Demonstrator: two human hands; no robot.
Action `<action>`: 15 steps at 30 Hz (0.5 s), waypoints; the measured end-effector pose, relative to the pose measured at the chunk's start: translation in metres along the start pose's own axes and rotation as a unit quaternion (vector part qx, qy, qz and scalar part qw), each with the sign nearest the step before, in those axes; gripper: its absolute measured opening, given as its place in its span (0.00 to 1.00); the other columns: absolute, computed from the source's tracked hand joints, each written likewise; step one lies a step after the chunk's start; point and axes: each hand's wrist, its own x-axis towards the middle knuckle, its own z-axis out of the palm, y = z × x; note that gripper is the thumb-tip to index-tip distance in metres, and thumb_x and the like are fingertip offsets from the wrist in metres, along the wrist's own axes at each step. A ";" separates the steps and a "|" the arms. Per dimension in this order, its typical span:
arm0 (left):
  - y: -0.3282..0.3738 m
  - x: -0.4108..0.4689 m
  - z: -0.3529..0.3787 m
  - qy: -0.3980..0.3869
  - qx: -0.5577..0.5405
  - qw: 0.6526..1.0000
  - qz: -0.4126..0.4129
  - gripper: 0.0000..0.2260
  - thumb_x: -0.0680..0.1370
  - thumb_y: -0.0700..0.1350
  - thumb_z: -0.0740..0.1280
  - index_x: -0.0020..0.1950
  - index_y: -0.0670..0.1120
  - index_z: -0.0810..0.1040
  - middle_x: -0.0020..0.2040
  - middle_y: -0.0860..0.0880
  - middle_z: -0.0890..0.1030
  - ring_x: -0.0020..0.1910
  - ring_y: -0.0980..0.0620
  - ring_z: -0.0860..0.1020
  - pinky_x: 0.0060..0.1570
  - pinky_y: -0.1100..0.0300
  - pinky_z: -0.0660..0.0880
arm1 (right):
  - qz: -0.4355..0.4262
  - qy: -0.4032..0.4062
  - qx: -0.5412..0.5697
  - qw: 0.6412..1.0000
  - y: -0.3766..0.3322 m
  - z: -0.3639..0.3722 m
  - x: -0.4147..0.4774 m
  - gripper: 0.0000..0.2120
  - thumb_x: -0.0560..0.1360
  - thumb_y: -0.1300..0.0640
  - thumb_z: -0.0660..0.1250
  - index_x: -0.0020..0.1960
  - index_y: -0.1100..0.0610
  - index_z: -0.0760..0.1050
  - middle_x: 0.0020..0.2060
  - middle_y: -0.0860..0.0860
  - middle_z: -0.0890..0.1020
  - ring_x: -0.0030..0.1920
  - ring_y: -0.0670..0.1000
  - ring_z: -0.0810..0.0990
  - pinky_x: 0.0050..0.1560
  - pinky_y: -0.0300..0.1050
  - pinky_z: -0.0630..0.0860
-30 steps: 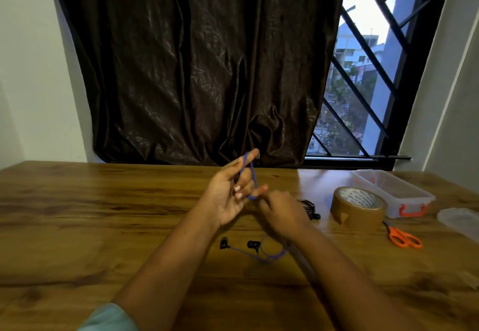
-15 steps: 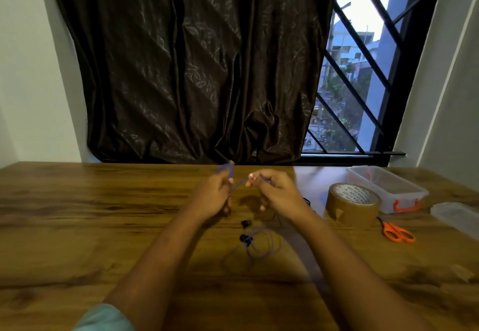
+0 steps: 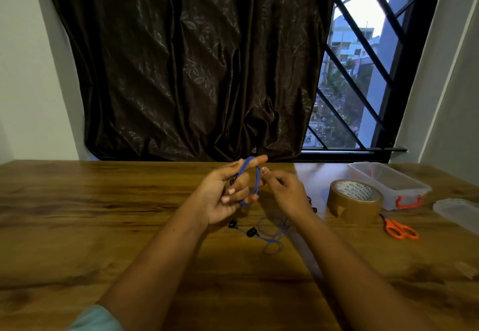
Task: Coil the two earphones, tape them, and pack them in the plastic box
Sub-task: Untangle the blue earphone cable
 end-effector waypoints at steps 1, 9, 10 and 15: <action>-0.001 0.002 0.000 0.021 -0.002 1.000 0.021 0.18 0.81 0.45 0.50 0.67 0.43 0.71 0.19 0.52 0.65 0.14 0.59 0.59 0.32 0.63 0.77 | 0.004 -0.016 -0.001 1.000 -0.001 0.004 -0.002 0.18 0.80 0.48 0.59 0.35 0.53 0.77 0.29 0.54 0.78 0.32 0.49 0.75 0.36 0.45 0.68; 0.003 0.011 -0.017 0.267 0.033 0.949 0.165 0.14 0.82 0.43 0.53 0.67 0.42 0.66 0.33 0.48 0.79 0.21 0.56 0.74 0.32 0.61 0.80 | -0.003 -0.201 -0.087 0.976 -0.018 0.024 -0.020 0.16 0.81 0.52 0.55 0.42 0.55 0.78 0.32 0.51 0.78 0.32 0.52 0.75 0.32 0.41 0.69; 0.003 0.011 -0.020 0.282 0.058 0.943 0.168 0.14 0.83 0.43 0.53 0.68 0.42 0.65 0.35 0.48 0.80 0.24 0.55 0.77 0.32 0.61 0.79 | -0.005 -0.218 -0.078 0.973 -0.020 0.025 -0.022 0.16 0.81 0.52 0.55 0.43 0.56 0.78 0.32 0.50 0.77 0.33 0.52 0.75 0.31 0.39 0.69; 0.001 0.014 -0.036 0.319 0.250 0.895 0.187 0.14 0.83 0.40 0.51 0.69 0.40 0.61 0.38 0.47 0.79 0.33 0.54 0.81 0.42 0.62 0.78 | -0.050 -0.263 -0.127 0.955 -0.033 0.023 -0.025 0.14 0.81 0.53 0.56 0.46 0.57 0.78 0.30 0.44 0.75 0.30 0.42 0.73 0.28 0.31 0.66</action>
